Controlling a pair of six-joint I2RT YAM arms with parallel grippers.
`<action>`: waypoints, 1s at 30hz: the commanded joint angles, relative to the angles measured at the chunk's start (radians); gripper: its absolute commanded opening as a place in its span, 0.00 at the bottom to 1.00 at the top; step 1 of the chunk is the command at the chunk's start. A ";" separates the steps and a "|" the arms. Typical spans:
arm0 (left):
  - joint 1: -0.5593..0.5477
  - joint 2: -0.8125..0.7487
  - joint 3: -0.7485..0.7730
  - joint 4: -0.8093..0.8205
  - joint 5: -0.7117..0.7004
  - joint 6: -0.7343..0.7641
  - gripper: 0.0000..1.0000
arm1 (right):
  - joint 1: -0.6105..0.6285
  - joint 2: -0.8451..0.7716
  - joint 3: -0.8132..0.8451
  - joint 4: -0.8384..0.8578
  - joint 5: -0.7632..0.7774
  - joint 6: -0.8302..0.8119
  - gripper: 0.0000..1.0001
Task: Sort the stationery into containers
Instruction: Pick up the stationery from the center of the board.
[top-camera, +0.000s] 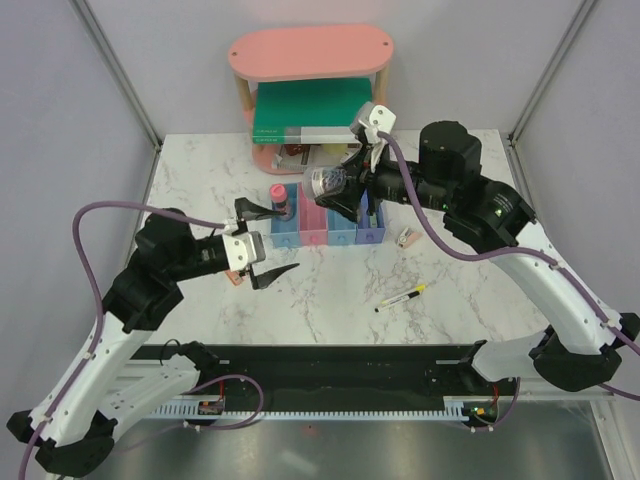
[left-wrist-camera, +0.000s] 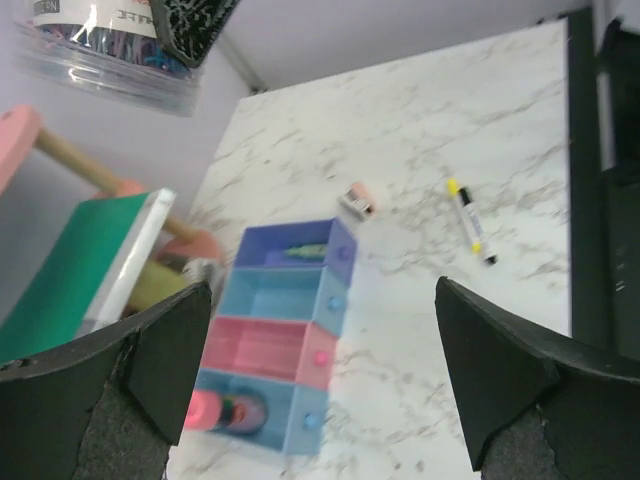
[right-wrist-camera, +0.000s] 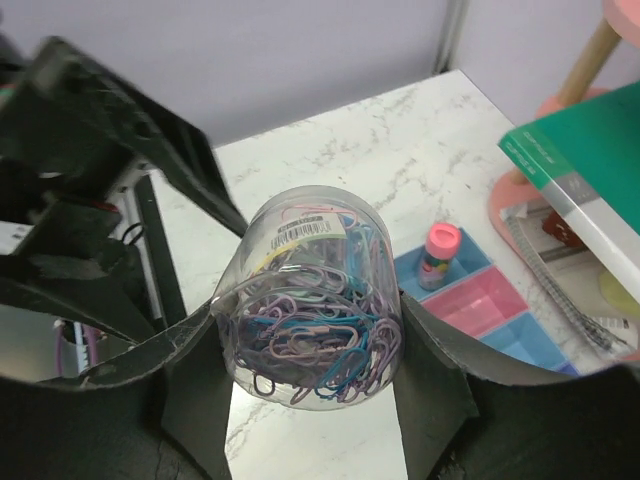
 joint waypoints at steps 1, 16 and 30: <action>0.012 0.126 0.087 0.166 0.264 -0.331 0.99 | 0.010 -0.024 0.023 0.008 -0.125 -0.015 0.10; 0.133 0.477 0.317 0.683 0.667 -0.973 0.86 | 0.010 -0.074 0.038 -0.104 -0.142 -0.170 0.09; 0.203 0.435 0.216 0.883 0.657 -1.141 0.83 | -0.069 -0.137 -0.046 0.067 -0.161 -0.009 0.06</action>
